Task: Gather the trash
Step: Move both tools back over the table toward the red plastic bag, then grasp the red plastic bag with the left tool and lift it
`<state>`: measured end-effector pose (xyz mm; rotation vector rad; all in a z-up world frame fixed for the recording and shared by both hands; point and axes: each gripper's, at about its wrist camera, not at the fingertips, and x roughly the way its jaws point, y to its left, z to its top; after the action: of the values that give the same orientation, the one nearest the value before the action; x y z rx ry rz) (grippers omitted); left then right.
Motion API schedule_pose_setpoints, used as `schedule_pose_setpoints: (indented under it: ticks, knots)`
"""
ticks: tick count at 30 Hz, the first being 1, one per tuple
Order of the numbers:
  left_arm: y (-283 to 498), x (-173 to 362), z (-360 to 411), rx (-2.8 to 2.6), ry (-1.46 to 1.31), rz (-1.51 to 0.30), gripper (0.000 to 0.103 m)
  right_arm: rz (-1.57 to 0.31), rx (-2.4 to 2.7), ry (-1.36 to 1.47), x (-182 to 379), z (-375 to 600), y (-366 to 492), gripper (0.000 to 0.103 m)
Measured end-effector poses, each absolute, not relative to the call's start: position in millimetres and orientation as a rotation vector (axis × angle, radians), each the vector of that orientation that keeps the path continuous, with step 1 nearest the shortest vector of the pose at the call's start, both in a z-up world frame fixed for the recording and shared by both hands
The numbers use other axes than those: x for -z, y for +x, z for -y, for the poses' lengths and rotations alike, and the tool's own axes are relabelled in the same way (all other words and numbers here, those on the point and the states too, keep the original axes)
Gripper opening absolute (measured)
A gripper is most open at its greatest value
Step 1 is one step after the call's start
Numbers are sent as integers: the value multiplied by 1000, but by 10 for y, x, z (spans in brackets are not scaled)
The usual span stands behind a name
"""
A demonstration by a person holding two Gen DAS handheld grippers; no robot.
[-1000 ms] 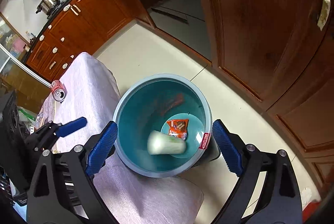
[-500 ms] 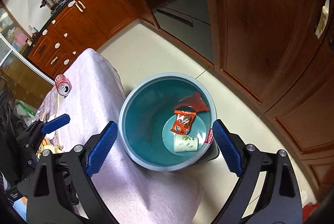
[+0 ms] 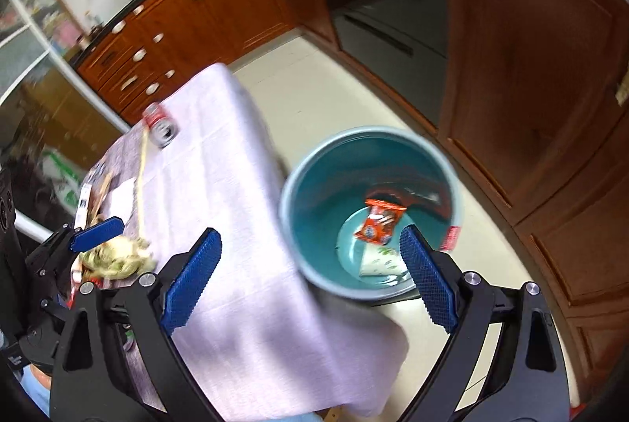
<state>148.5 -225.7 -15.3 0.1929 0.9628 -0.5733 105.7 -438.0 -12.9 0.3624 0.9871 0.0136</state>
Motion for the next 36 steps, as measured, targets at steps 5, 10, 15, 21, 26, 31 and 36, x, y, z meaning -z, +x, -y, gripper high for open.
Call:
schedule_pose_setpoints:
  ticks: [5,10,15,21,26,31,36]
  knots:
    - [1274,119,1643,487,177,-963,99,-1000,-98,311,91,3867,1022,88]
    - [1089,124,999,402,156,-957,99,-1014,-173,248,47,3316,989,88]
    - [913,152,302,306,162,-952,99,-1021,-223,190,-5,2816,955,88]
    - [699,240,-406,222,167,-951,99,-1036,-247,113,-28,2362,944,88]
    - [559,408,-801,176,182,-980,99,-1068,-263,88,34,2114,964,88]
    - [481,561,-991,165,223,-1002,99,-1093,-287,63,85,1856,983,88]
    - [475,700,-1031,195,267,-1016,99,-1110,-303,28,124,1687,987,88]
